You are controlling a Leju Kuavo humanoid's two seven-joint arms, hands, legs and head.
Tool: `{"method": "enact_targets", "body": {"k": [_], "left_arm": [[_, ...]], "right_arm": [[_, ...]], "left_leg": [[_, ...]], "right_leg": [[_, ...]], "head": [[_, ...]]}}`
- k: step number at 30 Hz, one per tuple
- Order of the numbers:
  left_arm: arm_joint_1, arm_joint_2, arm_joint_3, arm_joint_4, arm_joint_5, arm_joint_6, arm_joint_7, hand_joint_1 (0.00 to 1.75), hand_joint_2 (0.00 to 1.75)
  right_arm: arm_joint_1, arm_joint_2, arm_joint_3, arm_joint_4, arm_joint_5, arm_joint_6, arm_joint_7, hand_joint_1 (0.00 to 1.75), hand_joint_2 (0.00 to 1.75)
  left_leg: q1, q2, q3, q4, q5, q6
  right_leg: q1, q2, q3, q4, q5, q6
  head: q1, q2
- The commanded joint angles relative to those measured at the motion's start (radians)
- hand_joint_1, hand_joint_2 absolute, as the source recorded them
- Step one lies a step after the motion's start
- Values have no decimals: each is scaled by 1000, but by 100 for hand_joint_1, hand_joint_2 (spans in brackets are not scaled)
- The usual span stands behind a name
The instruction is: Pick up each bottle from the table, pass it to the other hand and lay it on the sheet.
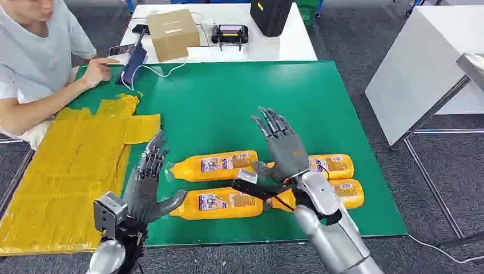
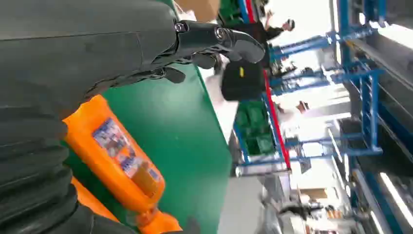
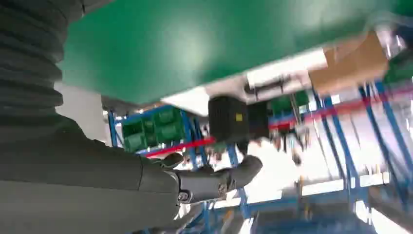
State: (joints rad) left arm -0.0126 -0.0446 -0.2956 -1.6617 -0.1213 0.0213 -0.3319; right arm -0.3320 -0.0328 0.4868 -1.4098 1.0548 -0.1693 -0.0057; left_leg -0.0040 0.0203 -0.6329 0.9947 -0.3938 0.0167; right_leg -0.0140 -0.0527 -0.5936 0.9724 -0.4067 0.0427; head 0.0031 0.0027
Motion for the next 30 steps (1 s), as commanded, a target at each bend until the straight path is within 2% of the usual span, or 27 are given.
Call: {"method": "enact_targets", "body": {"k": [1, 8, 9, 13, 20, 30], "left_arm": [[-134, -15, -37, 143, 33, -41, 7, 0, 175], [-173, -14, -66, 176, 53, -48, 5, 0, 175], [-187, -14, -77, 190, 64, -55, 3, 0, 175], [-224, -21, -105, 233, 85, -67, -4, 0, 175], [-227, -22, -106, 233, 85, -67, -4, 0, 175], [-286, -31, -160, 304, 142, -56, -22, 0, 175]], "right_arm": [[-320, 54, 149, 531, -48, 98, -73, 0, 175], [-385, 107, 218, 622, -85, 139, -93, 0, 175], [-401, 115, 227, 652, -123, 157, -138, 0, 175], [-440, 134, 255, 730, -167, 202, -191, 0, 175], [-442, 137, 256, 731, -167, 203, -191, 0, 175], [-510, 189, 288, 958, -257, 251, -203, 0, 175]], "left_leg": [[1, 3, 7, 1, -3, -2], [1, 1, 2, 0, -1, -1], [1, 0, 4, 0, -3, -2], [1, -2, 4, 1, -2, -1], [0, -2, 3, 0, -1, -1], [1, -4, 4, 1, -2, -1]], "right_leg": [[0, 10, 6, 0, -1, -3], [0, 5, 2, 0, -1, -1], [0, 6, 4, 0, -2, -2], [0, 4, 4, 1, -2, -2], [0, 2, 3, 0, -1, -1], [1, 1, 4, 0, -2, -2]], "head": [[0, 0], [0, 0], [0, 0], [0, 0], [0, 0], [0, 0]]}}
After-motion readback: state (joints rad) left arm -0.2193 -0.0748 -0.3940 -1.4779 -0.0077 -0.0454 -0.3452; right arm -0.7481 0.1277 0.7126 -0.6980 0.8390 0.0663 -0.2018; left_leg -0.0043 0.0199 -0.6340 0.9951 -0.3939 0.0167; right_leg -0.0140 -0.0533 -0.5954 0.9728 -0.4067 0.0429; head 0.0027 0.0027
